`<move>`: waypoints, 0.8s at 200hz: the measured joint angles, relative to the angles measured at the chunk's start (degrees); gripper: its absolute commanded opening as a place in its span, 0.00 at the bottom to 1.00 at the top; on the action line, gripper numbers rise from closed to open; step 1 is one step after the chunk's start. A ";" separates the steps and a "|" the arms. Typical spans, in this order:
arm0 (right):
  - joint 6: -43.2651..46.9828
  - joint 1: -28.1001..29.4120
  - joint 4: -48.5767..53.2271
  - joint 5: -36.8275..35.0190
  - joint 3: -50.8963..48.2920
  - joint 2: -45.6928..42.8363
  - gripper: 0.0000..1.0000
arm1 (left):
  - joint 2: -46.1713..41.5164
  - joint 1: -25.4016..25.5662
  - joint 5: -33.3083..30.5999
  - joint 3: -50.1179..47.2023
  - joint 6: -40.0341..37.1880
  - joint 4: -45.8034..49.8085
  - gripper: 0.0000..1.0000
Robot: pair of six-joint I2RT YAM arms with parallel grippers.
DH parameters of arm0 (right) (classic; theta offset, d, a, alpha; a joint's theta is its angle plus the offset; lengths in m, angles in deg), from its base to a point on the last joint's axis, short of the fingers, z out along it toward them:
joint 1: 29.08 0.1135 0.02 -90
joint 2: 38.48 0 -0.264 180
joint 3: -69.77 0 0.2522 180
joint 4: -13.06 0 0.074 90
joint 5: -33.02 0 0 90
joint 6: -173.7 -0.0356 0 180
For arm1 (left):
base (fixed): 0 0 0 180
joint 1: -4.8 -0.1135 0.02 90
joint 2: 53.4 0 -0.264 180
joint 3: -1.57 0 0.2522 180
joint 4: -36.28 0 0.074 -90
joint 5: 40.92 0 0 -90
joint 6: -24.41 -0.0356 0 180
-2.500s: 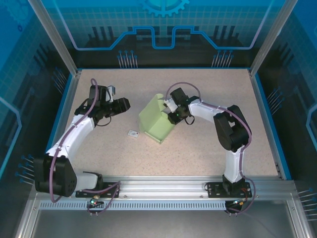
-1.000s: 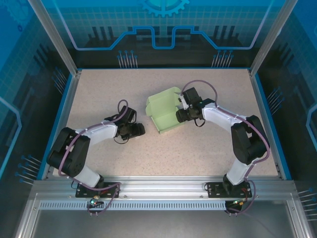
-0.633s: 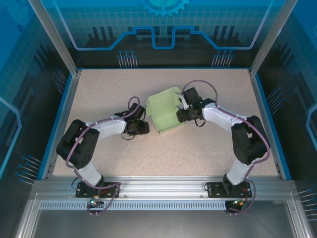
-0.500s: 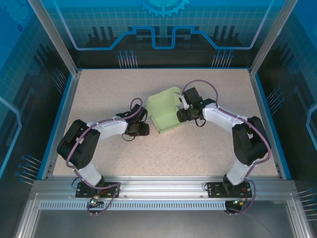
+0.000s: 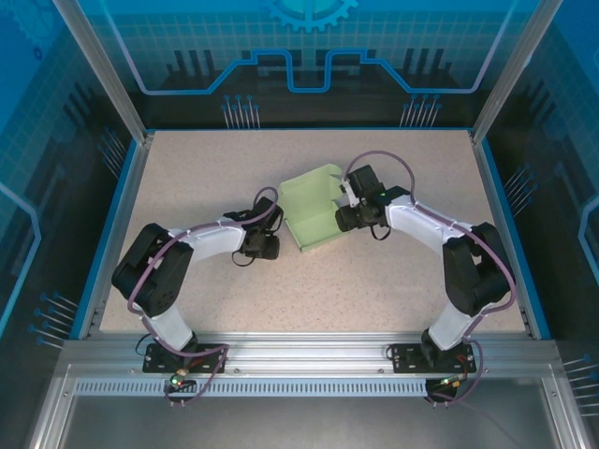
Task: Fold the paper box
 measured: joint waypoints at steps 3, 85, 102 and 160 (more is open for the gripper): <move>0.04 0.00 0.09 0.00 0.00 -0.28 0.62 | -0.15 0.00 -0.02 0.00 -0.04 0.00 0.37; 1.73 -6.67 4.37 5.99 -0.02 -10.19 0.65 | -17.14 8.96 2.03 4.11 -10.01 -0.61 0.34; 1.66 -9.97 4.17 8.85 -0.74 -13.07 0.66 | -11.34 11.17 3.41 11.67 -13.84 -0.46 0.34; 0.63 -15.50 4.35 13.31 -7.87 -21.53 0.67 | 9.64 12.52 4.33 28.33 -26.88 3.87 0.34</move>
